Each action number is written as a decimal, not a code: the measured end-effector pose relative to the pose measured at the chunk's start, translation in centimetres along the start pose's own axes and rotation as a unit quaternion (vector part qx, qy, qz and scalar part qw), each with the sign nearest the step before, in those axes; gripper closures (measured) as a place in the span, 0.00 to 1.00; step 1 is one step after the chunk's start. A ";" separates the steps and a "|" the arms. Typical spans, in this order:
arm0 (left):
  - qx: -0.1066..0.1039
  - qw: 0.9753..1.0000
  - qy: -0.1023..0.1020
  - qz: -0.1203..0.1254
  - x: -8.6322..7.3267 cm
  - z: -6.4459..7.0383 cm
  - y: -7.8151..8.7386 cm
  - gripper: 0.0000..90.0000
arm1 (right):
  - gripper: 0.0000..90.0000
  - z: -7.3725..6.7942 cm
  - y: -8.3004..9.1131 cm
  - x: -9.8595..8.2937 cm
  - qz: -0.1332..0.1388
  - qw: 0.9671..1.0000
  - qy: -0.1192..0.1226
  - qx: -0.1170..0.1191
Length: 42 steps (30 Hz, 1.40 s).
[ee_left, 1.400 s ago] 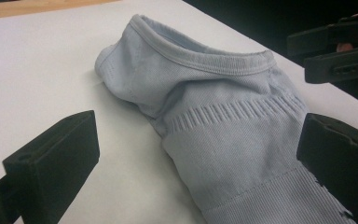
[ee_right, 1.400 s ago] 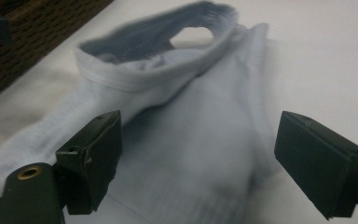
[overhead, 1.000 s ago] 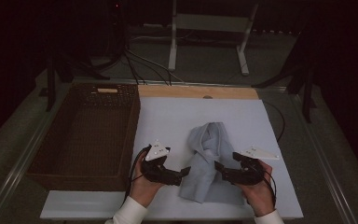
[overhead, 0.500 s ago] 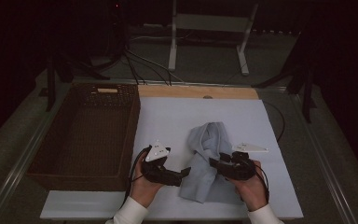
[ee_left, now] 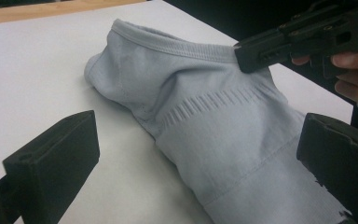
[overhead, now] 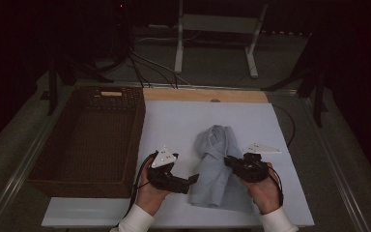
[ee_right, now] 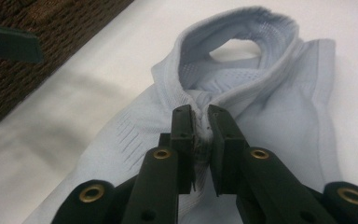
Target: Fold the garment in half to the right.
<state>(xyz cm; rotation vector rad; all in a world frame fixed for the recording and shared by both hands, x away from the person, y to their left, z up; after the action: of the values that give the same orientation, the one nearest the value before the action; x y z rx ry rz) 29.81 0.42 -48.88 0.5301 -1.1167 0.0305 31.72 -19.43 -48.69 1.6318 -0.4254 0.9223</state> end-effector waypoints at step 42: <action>0.013 1.000 -0.002 -0.011 0.0 0.2 -0.1 0.02 | 0.91 6.0 0.3 -1.7 -0.003 0.996 -0.006 -0.084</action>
<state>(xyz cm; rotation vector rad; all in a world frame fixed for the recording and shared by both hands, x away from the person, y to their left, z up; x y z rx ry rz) 29.71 0.29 -48.83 0.5655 -1.1156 0.0237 32.51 -25.47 -50.00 1.4856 -0.4926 0.8489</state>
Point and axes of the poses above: each handheld gripper's, and its own axes: y roughly backward along the jaws, x roughly out of its top, z roughly to its right, the point moved 7 cm from there along -y, roughly forward along the jaws, and after that the axes turned 14 degrees about -x, right-handed, at the moved point
